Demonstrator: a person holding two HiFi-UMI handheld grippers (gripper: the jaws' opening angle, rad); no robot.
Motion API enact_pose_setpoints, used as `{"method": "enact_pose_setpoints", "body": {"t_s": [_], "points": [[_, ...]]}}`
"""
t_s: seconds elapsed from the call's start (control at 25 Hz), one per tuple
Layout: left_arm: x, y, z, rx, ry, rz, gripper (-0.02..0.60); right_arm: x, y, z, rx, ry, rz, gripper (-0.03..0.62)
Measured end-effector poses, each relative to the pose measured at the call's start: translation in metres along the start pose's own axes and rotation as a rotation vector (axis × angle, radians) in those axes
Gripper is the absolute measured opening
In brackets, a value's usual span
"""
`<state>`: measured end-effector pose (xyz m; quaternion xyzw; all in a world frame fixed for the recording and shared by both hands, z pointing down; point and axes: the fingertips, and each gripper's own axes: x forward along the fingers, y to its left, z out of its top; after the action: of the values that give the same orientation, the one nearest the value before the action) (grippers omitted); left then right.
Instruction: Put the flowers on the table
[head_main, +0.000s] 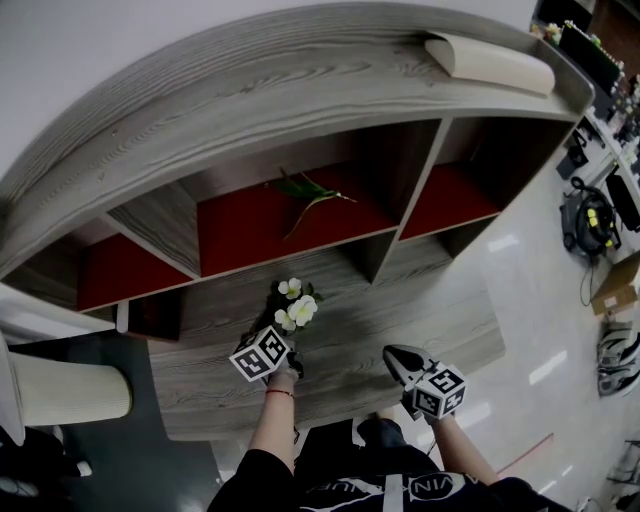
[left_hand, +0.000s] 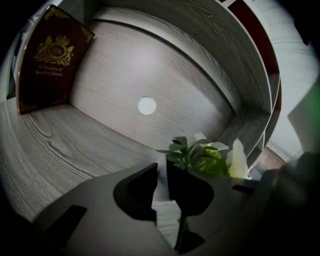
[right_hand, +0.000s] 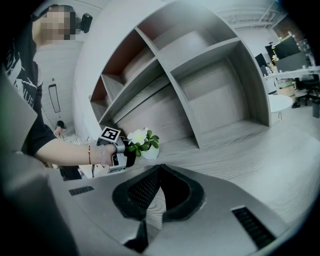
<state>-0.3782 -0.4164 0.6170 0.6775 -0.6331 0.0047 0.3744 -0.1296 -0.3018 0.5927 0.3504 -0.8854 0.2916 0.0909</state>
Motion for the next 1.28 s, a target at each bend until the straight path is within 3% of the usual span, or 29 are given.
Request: {"method": "enact_pose_setpoints", "body": {"t_s": [0.36, 0.96, 1.28], "points": [[0.002, 0.005, -0.003, -0.117, -0.006, -0.043, 0.066, 0.000, 0.002, 0.000, 0.020, -0.007, 0.006, 0.011], [-0.006, 0.010, -0.006, -0.355, -0.077, -0.149, 0.155, 0.007, 0.009, -0.003, 0.015, 0.013, 0.021, 0.011], [-0.022, 0.017, -0.011, -0.418, -0.103, -0.155, 0.156, 0.011, 0.010, -0.005, 0.007, 0.030, 0.040, 0.011]]}}
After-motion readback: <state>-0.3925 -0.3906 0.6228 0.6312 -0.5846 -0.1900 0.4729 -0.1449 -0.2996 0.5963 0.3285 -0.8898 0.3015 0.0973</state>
